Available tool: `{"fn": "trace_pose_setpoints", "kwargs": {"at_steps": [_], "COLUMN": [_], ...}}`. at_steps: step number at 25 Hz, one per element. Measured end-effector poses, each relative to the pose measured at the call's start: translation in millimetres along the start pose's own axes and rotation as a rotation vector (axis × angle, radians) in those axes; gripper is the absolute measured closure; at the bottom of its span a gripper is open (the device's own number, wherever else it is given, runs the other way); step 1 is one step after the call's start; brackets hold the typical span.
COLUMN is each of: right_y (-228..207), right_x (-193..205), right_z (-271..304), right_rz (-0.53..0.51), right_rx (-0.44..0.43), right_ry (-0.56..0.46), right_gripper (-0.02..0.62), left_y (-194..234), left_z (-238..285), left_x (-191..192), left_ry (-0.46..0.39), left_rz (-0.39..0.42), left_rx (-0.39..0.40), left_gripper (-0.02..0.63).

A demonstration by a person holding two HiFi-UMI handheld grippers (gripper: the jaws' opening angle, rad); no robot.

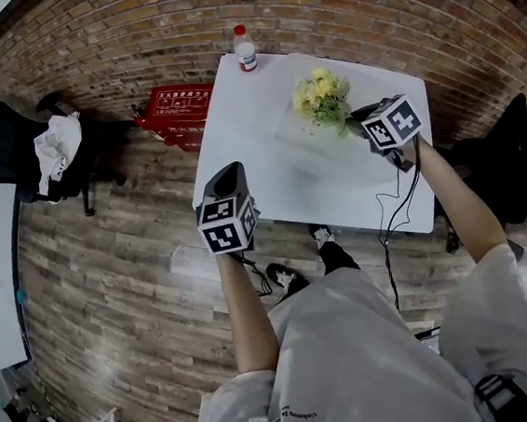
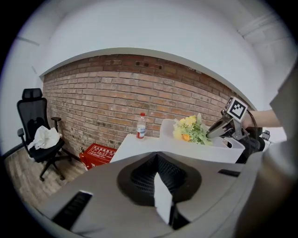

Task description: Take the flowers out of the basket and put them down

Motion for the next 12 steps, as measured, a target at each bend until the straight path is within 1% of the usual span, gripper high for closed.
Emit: {"fn": "trace_pose_setpoints", "kwargs": {"at_steps": [3, 7, 12], "right_y": [1.8, 5.1, 14.4], "right_x": [-11.4, -22.4, -33.5], "right_z": [-13.4, -32.2, -50.6], "right_rz": [0.034, 0.095, 0.139], "right_rx": [0.023, 0.059, 0.098], "right_ry": [-0.055, -0.131, -0.208], "right_gripper": [0.518, 0.52, 0.52], "left_y": [-6.1, -15.9, -19.0], "left_z": [-2.9, -10.0, -29.9], "left_x": [3.9, 4.2, -10.9], "left_ry": [0.007, 0.007, -0.049], "left_rz": [0.021, 0.082, 0.13], "left_rx": [0.024, 0.077, 0.097], "left_gripper": [0.581, 0.581, 0.581]}}
Point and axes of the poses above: the fingertips, and each gripper's own axes: z forward along the fingers, y to its left, x out of its underside, the point moved 2 cm from there along -z, backward along the fingers, and after that the axes turned 2 degrees about x, right-handed, at the moved point
